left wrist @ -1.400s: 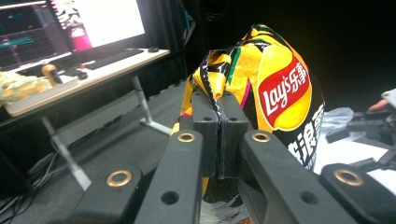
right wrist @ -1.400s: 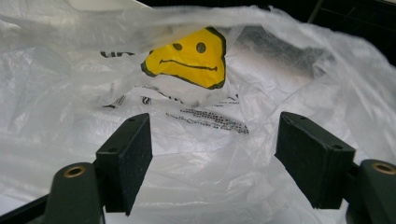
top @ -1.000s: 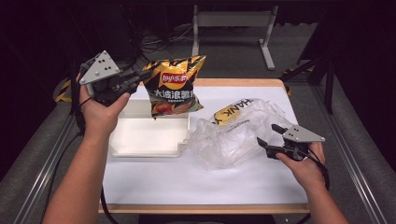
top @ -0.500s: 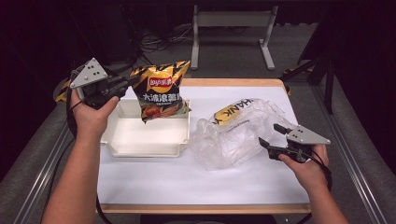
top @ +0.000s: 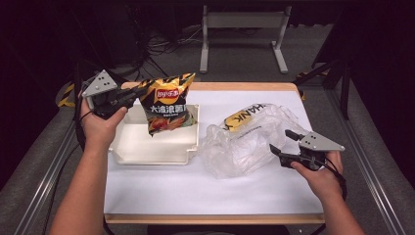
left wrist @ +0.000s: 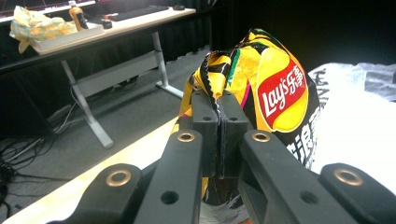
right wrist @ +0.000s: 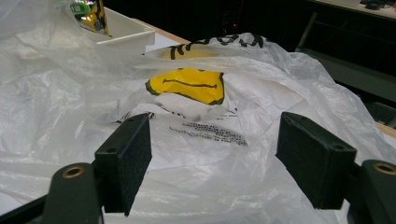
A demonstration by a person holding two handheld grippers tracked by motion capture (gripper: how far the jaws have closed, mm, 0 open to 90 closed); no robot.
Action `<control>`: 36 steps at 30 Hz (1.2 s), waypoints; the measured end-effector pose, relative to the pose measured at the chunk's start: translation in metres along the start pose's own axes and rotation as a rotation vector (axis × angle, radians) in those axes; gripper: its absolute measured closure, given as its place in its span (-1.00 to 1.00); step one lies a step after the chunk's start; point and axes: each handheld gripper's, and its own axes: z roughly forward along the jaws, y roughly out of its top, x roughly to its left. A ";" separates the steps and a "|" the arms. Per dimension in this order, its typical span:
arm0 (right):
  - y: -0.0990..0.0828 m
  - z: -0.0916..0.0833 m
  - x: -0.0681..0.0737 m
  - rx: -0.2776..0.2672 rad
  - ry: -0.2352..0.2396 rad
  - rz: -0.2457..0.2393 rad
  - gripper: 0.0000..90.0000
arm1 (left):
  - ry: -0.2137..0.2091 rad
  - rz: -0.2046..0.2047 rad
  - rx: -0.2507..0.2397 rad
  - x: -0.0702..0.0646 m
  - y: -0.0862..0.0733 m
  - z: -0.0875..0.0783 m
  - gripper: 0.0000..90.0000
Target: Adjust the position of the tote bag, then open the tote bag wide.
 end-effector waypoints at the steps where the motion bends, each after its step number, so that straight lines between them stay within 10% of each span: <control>1: 0.000 0.000 0.000 -0.001 0.001 0.000 -0.41 | -0.006 -0.001 -0.007 0.000 -0.002 0.001 0.96; 24: -0.001 0.003 0.004 -0.001 0.023 -0.007 -0.42 | 0.031 -0.034 0.005 0.019 -0.021 -0.008 0.96; 36: -0.002 0.002 0.005 0.000 0.026 -0.005 -0.43 | -0.008 0.019 0.081 0.023 -0.033 0.026 0.95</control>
